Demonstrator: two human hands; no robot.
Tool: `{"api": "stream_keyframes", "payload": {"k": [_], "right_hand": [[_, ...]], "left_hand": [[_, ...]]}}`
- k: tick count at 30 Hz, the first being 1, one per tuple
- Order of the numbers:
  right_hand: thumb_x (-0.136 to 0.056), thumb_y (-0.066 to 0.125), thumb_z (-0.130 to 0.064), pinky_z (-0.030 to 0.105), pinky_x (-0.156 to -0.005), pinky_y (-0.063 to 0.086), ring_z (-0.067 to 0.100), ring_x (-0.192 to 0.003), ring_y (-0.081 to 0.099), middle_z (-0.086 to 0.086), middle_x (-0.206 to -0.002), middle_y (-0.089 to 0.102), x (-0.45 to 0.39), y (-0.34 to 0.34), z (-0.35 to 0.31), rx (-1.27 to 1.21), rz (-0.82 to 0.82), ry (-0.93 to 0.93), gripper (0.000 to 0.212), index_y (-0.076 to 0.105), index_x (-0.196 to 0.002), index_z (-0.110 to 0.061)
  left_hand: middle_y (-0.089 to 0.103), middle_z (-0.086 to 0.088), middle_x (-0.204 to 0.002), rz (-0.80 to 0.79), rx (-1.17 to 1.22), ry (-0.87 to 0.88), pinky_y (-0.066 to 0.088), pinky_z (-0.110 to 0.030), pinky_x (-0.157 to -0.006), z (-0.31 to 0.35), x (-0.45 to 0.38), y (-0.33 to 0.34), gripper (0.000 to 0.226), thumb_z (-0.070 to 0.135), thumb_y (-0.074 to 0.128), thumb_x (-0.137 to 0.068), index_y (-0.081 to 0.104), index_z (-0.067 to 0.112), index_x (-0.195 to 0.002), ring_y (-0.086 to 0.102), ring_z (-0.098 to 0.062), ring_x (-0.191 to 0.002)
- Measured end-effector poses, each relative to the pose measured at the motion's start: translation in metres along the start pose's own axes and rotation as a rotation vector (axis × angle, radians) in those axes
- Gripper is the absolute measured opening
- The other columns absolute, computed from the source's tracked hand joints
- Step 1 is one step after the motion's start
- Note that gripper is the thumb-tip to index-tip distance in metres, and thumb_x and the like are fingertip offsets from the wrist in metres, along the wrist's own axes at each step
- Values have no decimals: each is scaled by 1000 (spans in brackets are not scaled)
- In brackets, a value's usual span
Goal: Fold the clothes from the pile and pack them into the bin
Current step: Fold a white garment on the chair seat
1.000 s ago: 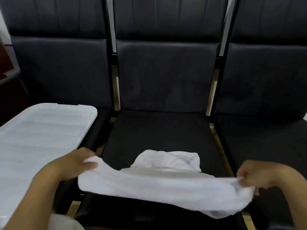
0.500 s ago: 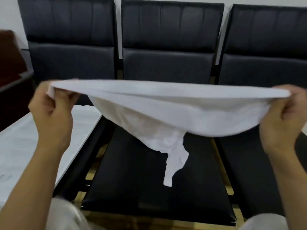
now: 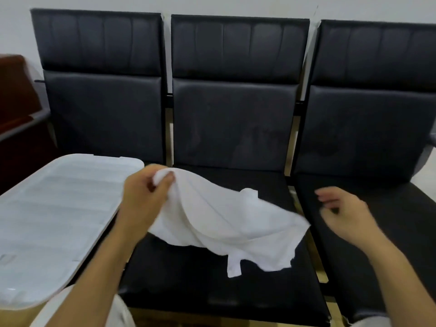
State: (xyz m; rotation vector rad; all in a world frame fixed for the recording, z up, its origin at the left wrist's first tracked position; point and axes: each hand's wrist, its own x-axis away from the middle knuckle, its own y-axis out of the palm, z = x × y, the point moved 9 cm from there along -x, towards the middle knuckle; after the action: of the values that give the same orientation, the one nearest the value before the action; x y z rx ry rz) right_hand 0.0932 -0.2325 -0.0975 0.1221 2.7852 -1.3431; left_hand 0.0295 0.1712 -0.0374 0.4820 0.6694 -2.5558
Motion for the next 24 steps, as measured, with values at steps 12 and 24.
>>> {"api": "stream_keyframes", "payload": {"k": [12,24], "right_hand": [[-104,38,-9,37,-83,57,34,-117,61,18,-131,60,41,114,-127,-980,-997,-12,36,58,-134,-10],[-82,77,-35,18,-62,41,0,-71,56,-13,-75,59,21,124,-141,-184,-424,-402,13,69,-78,-27]], "left_hand": [[66,1,-69,-824,389,25,49,-30,-58,59,34,102,12,9,59,-96,67,10,-87,59,-18,-54],[58,15,-105,-738,-248,-175,44,-16,-84,-11,24,85,66,27,84,-74,51,41,-129,56,-1,-99]]}}
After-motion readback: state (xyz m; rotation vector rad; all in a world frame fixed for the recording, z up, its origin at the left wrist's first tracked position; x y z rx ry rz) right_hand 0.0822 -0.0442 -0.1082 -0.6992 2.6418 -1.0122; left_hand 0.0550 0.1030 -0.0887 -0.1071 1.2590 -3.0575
